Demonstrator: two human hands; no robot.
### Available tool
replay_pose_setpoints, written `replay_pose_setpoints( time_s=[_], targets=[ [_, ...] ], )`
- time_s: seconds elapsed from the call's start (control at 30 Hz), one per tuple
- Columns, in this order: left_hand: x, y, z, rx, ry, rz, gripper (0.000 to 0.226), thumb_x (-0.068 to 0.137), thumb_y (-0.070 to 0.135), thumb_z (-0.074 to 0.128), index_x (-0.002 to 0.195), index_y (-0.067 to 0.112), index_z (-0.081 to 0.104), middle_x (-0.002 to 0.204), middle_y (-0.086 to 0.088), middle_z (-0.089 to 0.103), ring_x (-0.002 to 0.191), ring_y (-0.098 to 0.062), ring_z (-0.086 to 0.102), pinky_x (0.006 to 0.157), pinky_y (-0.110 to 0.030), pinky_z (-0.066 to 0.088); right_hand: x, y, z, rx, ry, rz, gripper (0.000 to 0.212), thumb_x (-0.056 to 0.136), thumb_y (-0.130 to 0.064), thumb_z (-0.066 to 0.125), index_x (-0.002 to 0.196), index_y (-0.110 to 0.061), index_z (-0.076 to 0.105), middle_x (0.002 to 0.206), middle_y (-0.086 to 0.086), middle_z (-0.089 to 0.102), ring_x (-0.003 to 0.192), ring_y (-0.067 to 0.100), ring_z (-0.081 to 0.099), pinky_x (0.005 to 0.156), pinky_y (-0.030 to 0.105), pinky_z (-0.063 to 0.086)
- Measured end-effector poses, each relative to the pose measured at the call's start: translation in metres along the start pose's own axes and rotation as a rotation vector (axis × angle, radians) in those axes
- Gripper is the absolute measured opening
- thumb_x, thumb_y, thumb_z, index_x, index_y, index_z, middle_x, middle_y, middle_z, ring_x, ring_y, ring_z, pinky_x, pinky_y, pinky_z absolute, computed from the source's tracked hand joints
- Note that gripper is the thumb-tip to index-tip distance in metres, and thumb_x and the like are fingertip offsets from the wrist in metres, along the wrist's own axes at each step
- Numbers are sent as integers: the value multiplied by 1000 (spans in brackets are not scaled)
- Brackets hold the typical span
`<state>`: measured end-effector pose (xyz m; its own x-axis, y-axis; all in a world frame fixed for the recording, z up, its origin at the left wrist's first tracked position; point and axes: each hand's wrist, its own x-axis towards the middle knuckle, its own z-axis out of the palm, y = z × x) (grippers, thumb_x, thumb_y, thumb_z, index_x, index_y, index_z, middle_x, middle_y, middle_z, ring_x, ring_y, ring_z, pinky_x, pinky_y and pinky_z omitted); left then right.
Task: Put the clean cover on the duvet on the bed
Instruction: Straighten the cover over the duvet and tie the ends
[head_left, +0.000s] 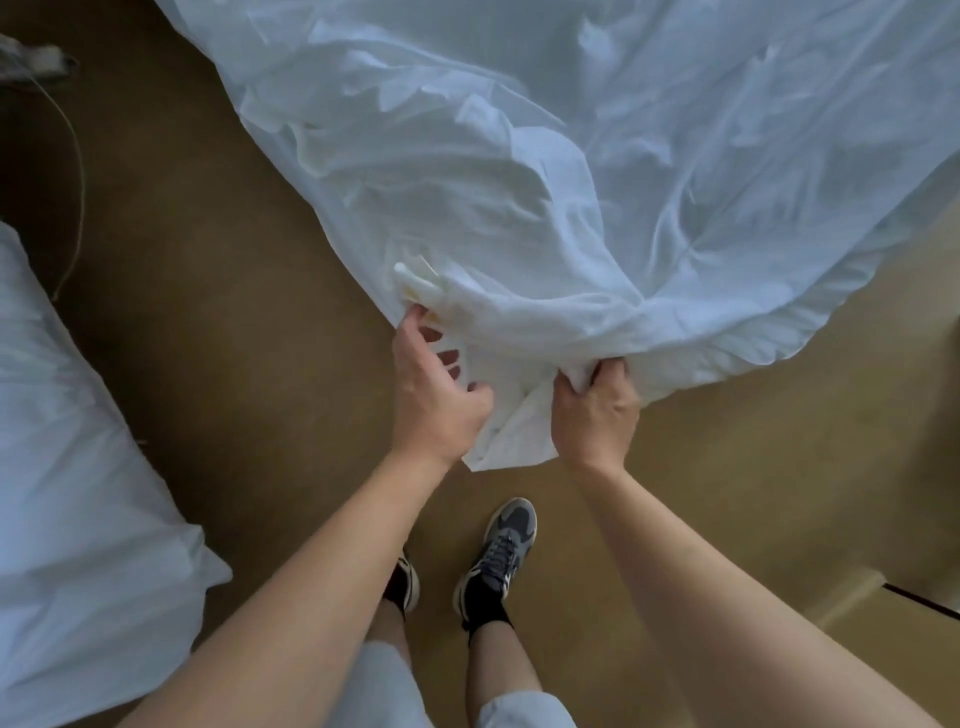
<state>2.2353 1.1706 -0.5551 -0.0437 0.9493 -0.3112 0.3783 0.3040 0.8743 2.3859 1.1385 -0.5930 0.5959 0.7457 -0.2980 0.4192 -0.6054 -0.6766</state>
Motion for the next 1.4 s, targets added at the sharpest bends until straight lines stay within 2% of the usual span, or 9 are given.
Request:
replay_pose_setpoints(
  time_s=[0.1,0.2,0.3,0.5,0.6,0.73,0.87,1.07,1.4],
  targets=[
    [11,-9,-5,294,131,274,99,74,10,86,154,14,28,138,-12,36,121,-25,49,96,-35,55,7,-6,-7,-50,-64,-264,9,86,-1,65,88,-4,56,87,6,60,78,29,55,68,28,36],
    [42,-5,-2,453,351,378,79,79,22,83,147,15,43,137,-22,38,120,-34,45,96,-39,51,15,-30,-19,-15,-94,-461,40,82,6,58,70,-22,33,66,-14,37,56,10,36,54,16,24],
    [69,9,-2,479,436,448,51,86,25,75,131,7,60,130,-21,52,113,-33,52,91,-31,45,28,-59,-27,-9,-116,-600,31,83,7,52,71,-17,36,60,-9,35,52,10,33,50,19,21],
    [80,37,-28,154,287,217,22,80,21,81,93,12,66,76,13,66,68,4,60,63,-18,50,47,-92,-34,-77,-200,-718,25,84,5,46,99,-7,62,69,7,53,60,25,44,54,38,32],
    [80,41,-55,-149,-66,-43,17,79,25,86,91,17,78,93,-3,78,89,-14,72,86,-38,58,54,-96,-31,-120,-264,-663,22,84,1,47,93,-12,62,75,3,55,68,25,46,60,40,38],
    [88,49,-77,-108,-362,-155,44,82,45,68,104,9,77,109,-7,77,106,-19,72,99,-31,52,61,-105,-21,-184,-322,-626,45,87,-4,46,122,-22,67,94,6,68,85,30,57,68,39,45],
    [105,61,-74,-186,-309,-153,37,102,37,57,108,6,75,112,-11,76,105,-24,72,90,-31,57,60,-106,-18,-173,-317,-660,61,88,-4,45,141,-34,57,79,0,62,74,22,53,65,35,40],
    [122,82,-56,-398,-184,-280,28,106,24,52,106,4,72,107,-10,76,100,-25,73,96,-43,58,20,-71,-32,37,-114,-760,42,86,5,47,118,-8,72,86,4,70,74,18,59,65,38,45],
    [118,88,-71,-847,-669,-324,52,106,22,34,153,0,36,154,-21,38,139,-34,43,121,-50,29,23,-111,-17,-246,-358,-748,75,89,-9,46,156,-40,30,68,6,57,59,28,51,58,46,46]
  ],
)
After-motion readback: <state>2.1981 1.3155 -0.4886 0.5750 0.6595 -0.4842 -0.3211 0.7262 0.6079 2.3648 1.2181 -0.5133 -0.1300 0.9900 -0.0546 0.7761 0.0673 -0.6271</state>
